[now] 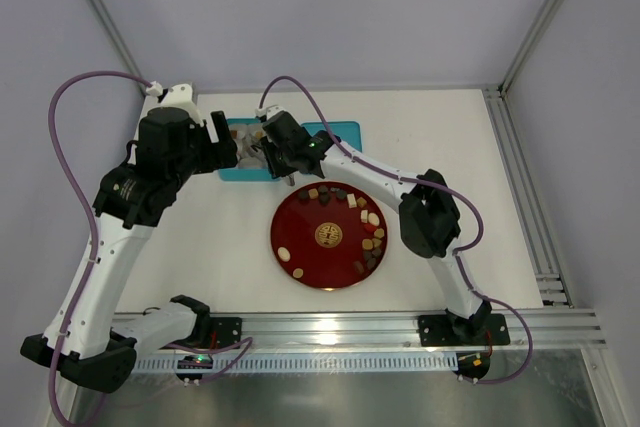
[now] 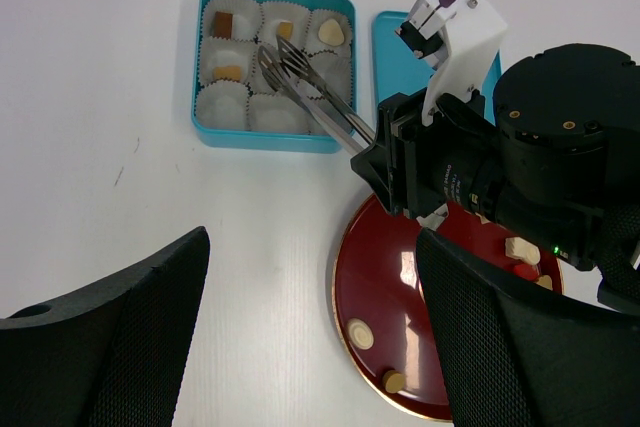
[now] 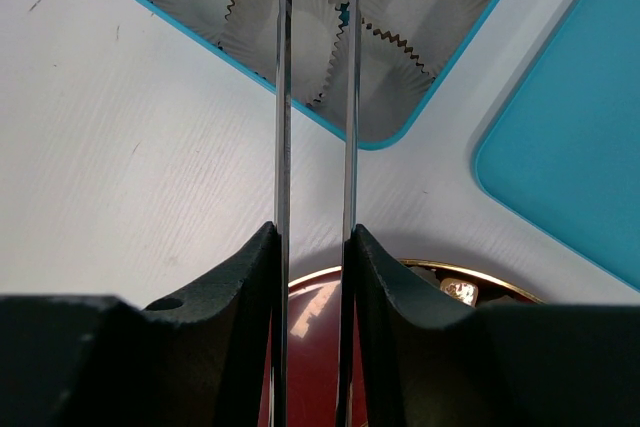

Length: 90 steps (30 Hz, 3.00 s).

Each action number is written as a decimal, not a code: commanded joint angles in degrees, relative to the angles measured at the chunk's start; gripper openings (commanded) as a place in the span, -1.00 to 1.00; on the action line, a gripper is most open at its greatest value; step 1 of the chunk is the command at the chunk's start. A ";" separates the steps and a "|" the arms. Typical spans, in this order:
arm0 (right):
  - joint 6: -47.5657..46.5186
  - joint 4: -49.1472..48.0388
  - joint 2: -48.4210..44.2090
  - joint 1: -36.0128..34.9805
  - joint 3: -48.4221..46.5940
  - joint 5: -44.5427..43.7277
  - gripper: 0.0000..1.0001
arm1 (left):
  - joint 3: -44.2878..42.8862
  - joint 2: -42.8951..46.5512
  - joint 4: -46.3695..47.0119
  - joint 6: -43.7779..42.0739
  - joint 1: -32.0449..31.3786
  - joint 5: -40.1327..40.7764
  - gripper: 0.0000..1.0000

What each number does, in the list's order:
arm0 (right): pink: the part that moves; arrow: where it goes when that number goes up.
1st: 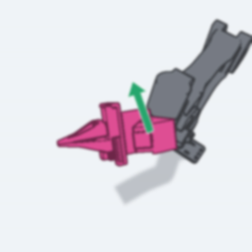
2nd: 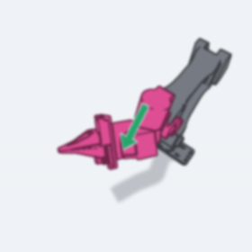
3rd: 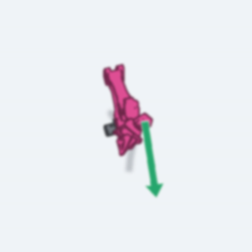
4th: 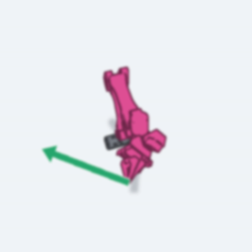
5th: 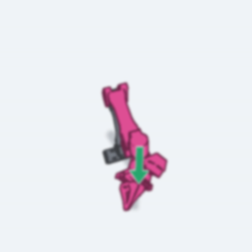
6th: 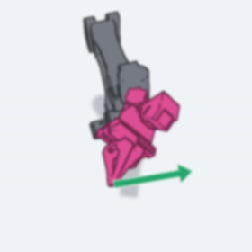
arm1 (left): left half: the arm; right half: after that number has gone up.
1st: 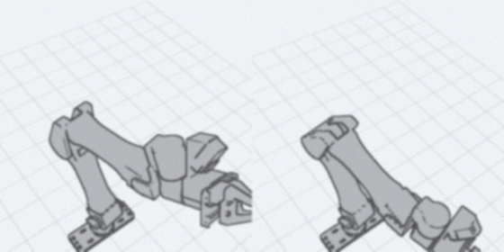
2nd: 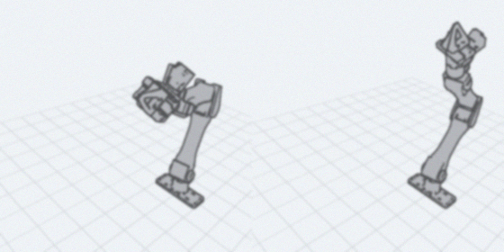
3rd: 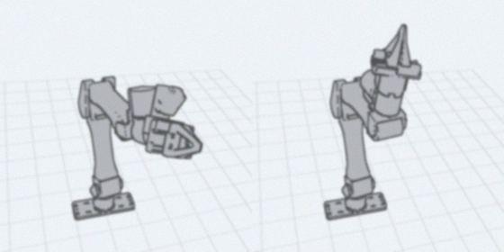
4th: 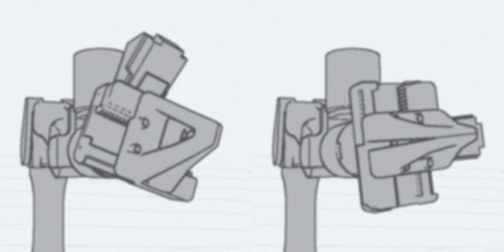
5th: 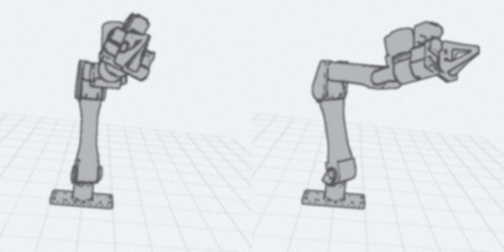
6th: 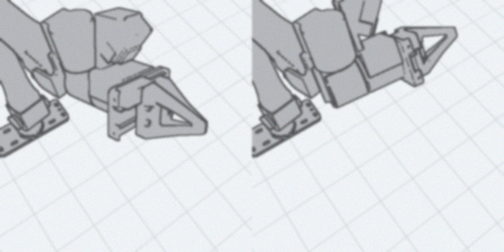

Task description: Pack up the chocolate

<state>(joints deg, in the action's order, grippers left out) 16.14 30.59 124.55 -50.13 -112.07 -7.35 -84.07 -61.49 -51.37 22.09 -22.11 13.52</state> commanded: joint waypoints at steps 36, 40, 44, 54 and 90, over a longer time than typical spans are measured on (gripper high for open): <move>-1.29 0.53 -9.58 0.12 0.09 -4.24 -0.21 | -0.13 0.50 1.01 0.68 0.14 -0.42 0.65; 0.11 2.54 -15.64 0.21 6.23 -6.00 -0.22 | 0.14 0.32 1.63 1.11 0.14 -1.04 0.65; 1.78 3.95 -25.38 0.21 14.67 -6.53 -0.22 | 0.75 0.15 2.24 1.38 0.14 -1.48 0.65; 7.84 9.05 -45.79 0.21 36.21 -5.92 -0.22 | 1.72 -0.29 3.65 2.00 0.14 -2.44 0.64; 11.19 6.94 -45.28 0.21 48.70 -1.43 -0.15 | 2.51 -1.17 3.65 2.44 0.13 -2.36 0.64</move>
<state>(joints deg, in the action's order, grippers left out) 26.94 40.29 79.13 -50.02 -62.04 -7.97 -81.54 -62.41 -49.54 24.91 -22.11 11.14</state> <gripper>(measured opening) 0.426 0.822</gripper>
